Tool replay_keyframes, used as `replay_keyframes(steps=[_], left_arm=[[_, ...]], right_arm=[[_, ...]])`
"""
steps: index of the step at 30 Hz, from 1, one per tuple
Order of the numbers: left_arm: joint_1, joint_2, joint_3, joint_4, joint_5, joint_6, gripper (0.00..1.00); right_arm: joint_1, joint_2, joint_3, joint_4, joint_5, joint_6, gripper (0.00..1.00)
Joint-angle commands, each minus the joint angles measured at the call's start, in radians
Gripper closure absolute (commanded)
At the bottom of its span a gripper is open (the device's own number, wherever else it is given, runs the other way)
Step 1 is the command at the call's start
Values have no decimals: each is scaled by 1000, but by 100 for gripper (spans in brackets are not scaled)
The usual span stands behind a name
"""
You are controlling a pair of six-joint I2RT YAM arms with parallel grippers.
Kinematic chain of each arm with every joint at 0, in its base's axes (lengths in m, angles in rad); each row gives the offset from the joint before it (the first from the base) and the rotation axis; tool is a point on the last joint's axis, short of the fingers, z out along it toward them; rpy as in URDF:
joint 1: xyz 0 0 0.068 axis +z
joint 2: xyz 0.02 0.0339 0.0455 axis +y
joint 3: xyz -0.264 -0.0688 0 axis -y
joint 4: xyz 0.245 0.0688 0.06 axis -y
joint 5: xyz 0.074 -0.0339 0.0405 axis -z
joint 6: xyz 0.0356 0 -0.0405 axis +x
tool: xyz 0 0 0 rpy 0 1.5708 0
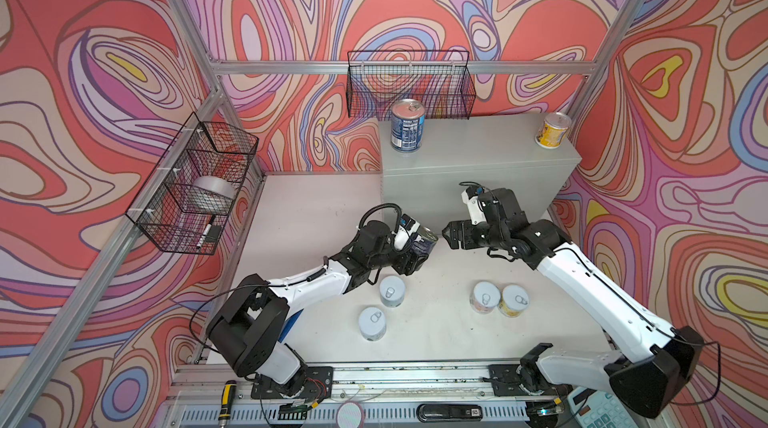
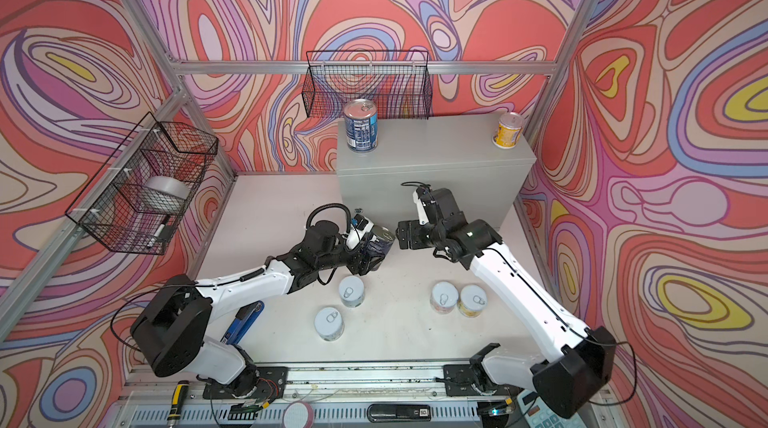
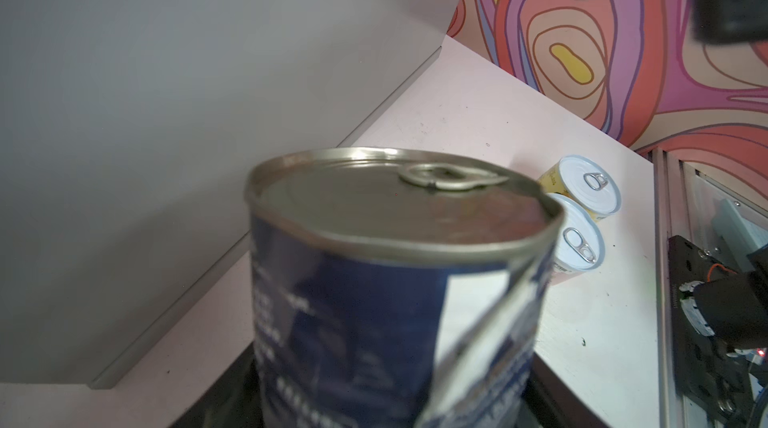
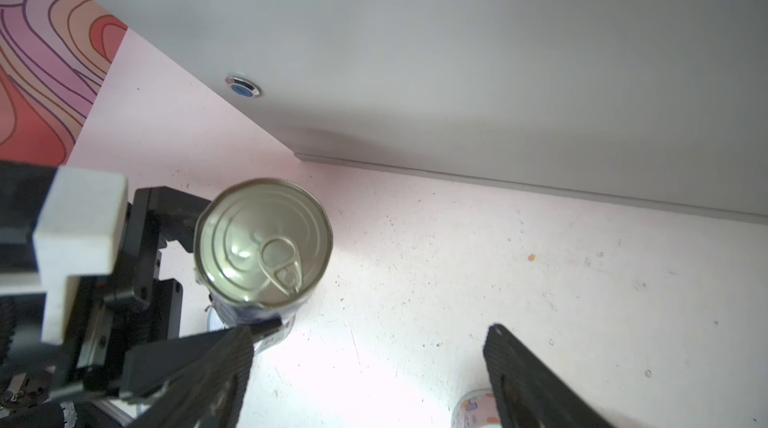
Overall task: Place and organize the canned foods onto the counter
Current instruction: 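Open the right gripper and draw it back while the left gripper holds the can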
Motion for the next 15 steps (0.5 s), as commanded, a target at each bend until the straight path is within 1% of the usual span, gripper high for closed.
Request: replay_keyframes(steps=[1,10,15], left_arm=[[3,-74,65,85,-3,-16,56],[-3,-109,86,28,-29,-31,56],[-4,-122,125,-24,-49,-29,56]], right_arm=[[-5,-63,-70,93,6,21,9],[-5,-222,-178,149,10,19,7],[-4,-280,-230,172,-2,50,6]])
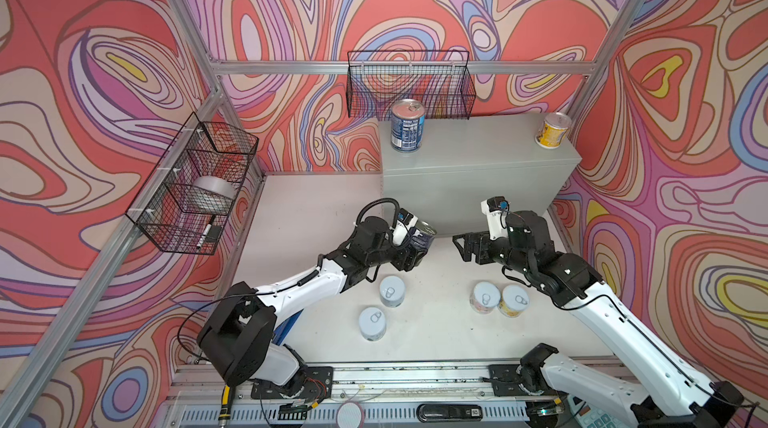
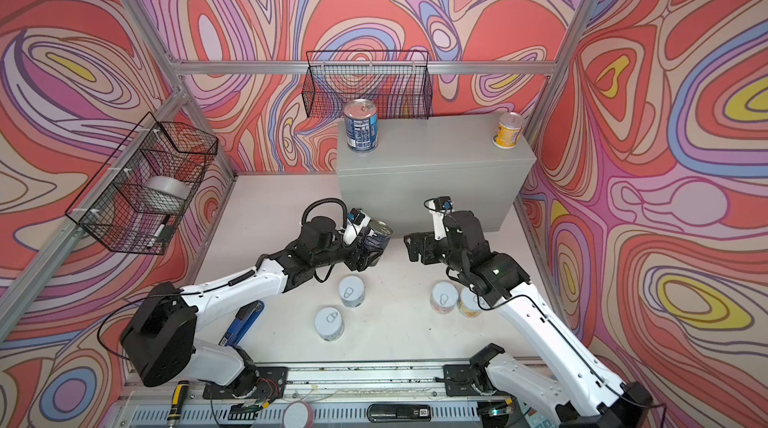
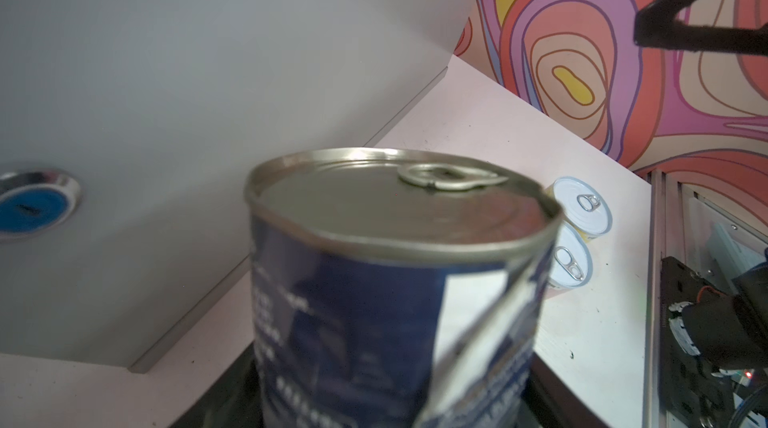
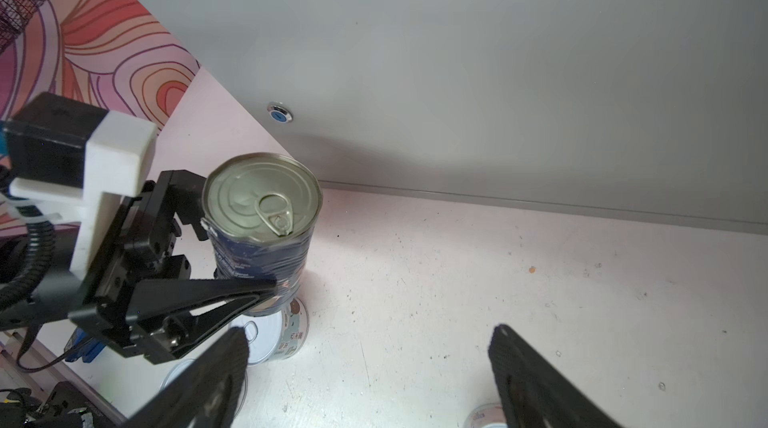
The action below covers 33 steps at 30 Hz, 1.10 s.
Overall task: Place and organize the canned foods onto the counter
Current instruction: 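Open the right gripper and draw it back while the left gripper holds the can, then carry the navy can with the left gripper up onto the cabinet top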
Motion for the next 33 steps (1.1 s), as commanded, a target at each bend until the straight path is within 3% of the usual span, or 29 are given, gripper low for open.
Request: replay_keyframes(steps=[1,9,20,33], left_arm=[[-2,-67,81,52,-9,-7,56],[-5,-79,105,84,13,-33,56],[-5,-70,178,114,-73,-105,57],[-5,-16,305,160,23,-158,57]], right_arm=[[-4,-23,-38,38,-7,32,6],[-3,-79,-106,70,-58,64,6],[-4,-163,-169,11,33,101,6],[-2,-309,-261,-55,108,160,5]])
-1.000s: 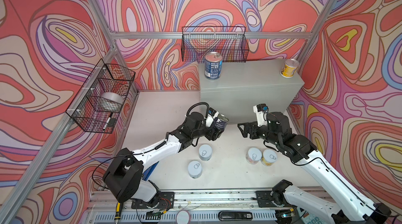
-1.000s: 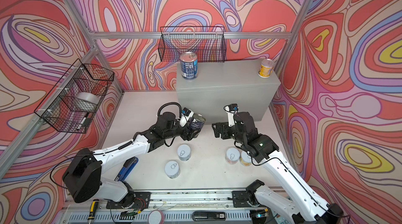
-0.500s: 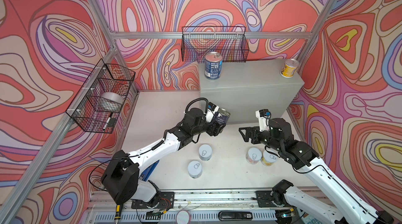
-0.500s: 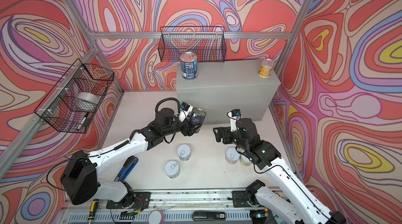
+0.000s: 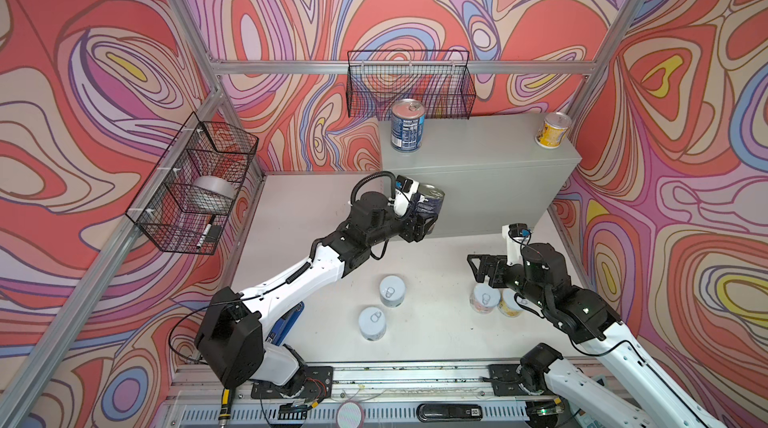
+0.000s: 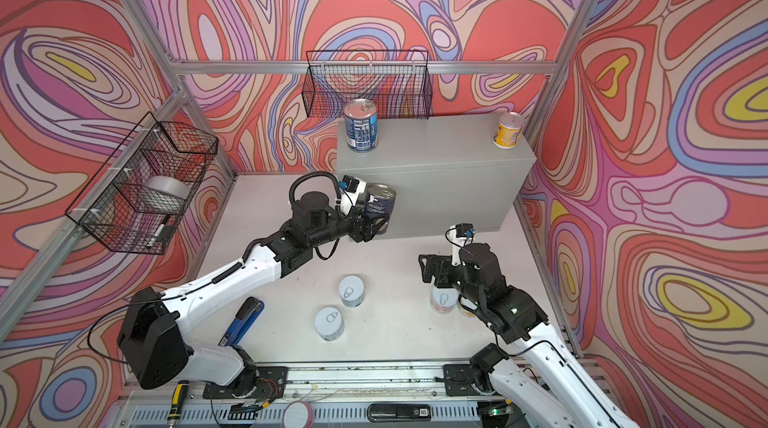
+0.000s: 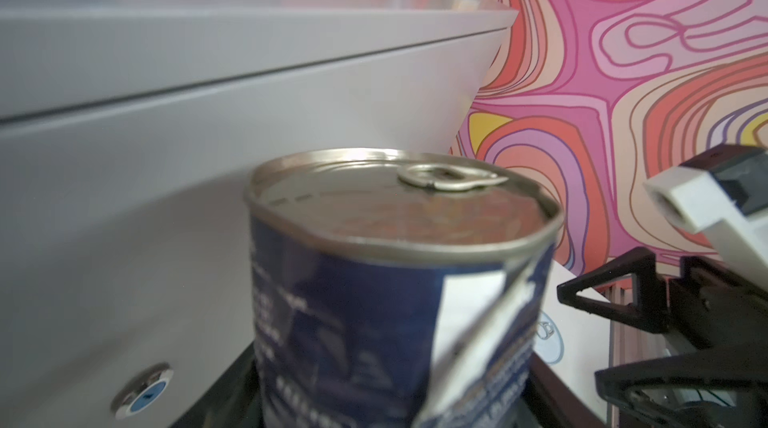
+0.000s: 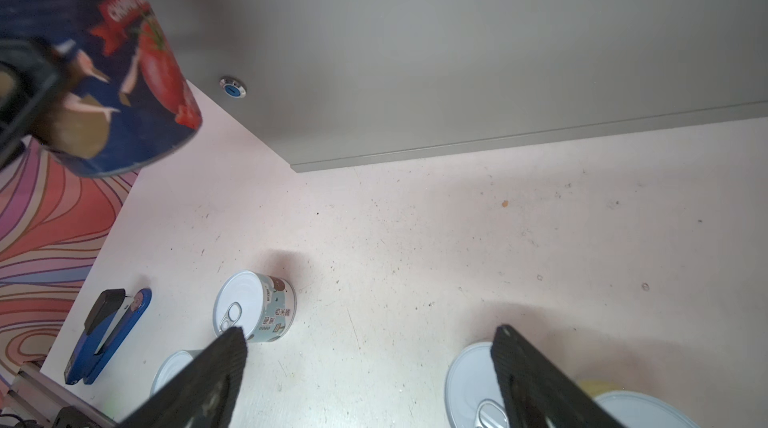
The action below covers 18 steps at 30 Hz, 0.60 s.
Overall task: Place and organize the canned foods onto the counter
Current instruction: 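Carry the navy can with the left gripper up onto the cabinet top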
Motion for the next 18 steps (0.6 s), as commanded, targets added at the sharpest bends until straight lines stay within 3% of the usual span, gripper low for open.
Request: replay_keyframes(steps=[1,4,8,18], left_arm=[[-3,2,79,162,70,-38,57],[-8,15,111,166,129,-31,57],[-17,38,180,133,109,-27,58],[-20,140,355,127,31,-27,59]], right_arm=[[-2,-41,-24,-25,29,21,4],[-1,-69,-41,8,-65,-3,2],[0,-87,-55,56,-219,-16,2],[-2,-143,-88,79,-238,-15,2]])
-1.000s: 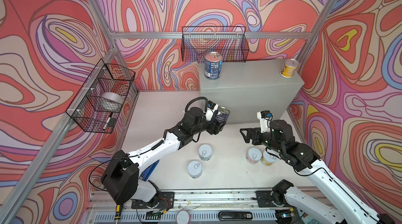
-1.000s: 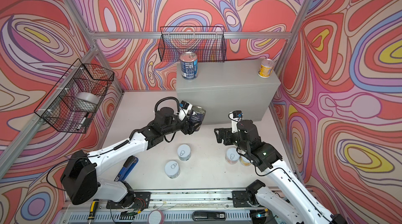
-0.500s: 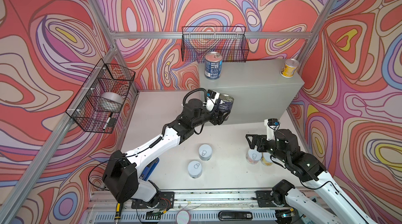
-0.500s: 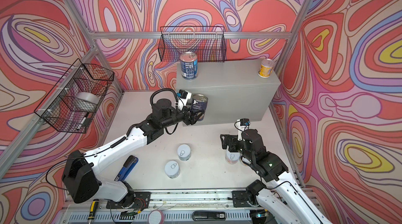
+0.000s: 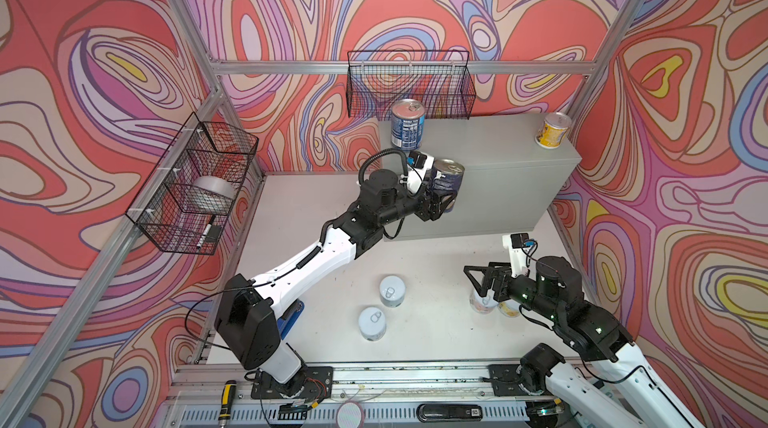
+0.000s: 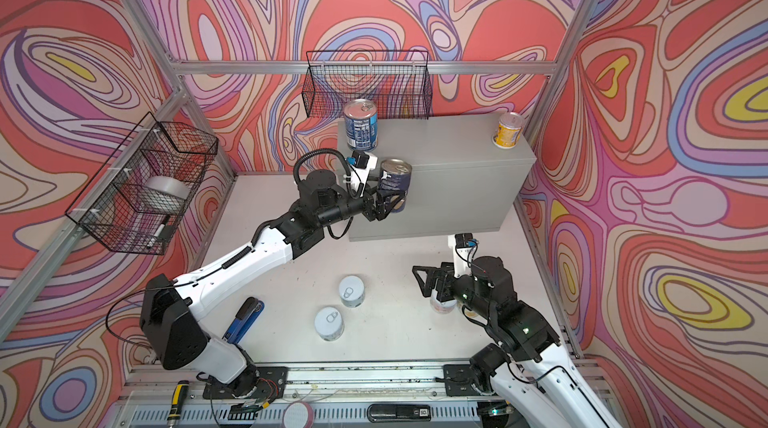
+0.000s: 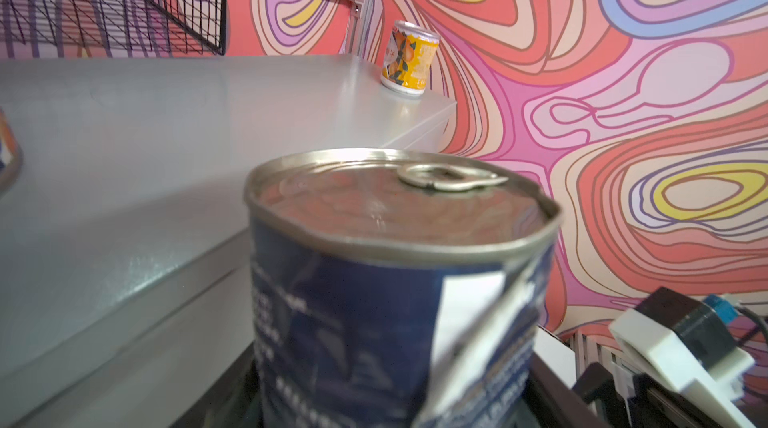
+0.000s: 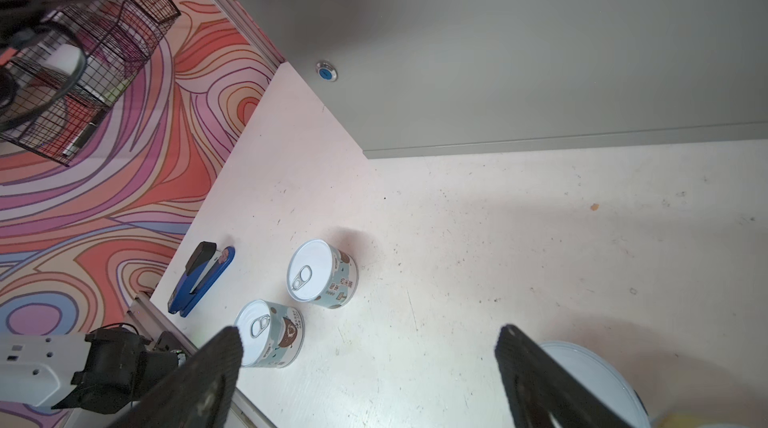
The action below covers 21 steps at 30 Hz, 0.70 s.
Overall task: Place and organize the canned foods onto the counter
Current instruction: 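Carry the navy can with the left gripper up onto the cabinet top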
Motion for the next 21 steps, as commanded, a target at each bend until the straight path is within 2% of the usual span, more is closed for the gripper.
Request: replay_keyframes(steps=[1,21], left_arm=[[-1,10,94,121,-22,-4,59],[-1,143,351,73,-67,64,59]], right_arm=[[-1,-4,-24,21,-27,-8,2],[-2,-36,-48,-33,-19,38,2]])
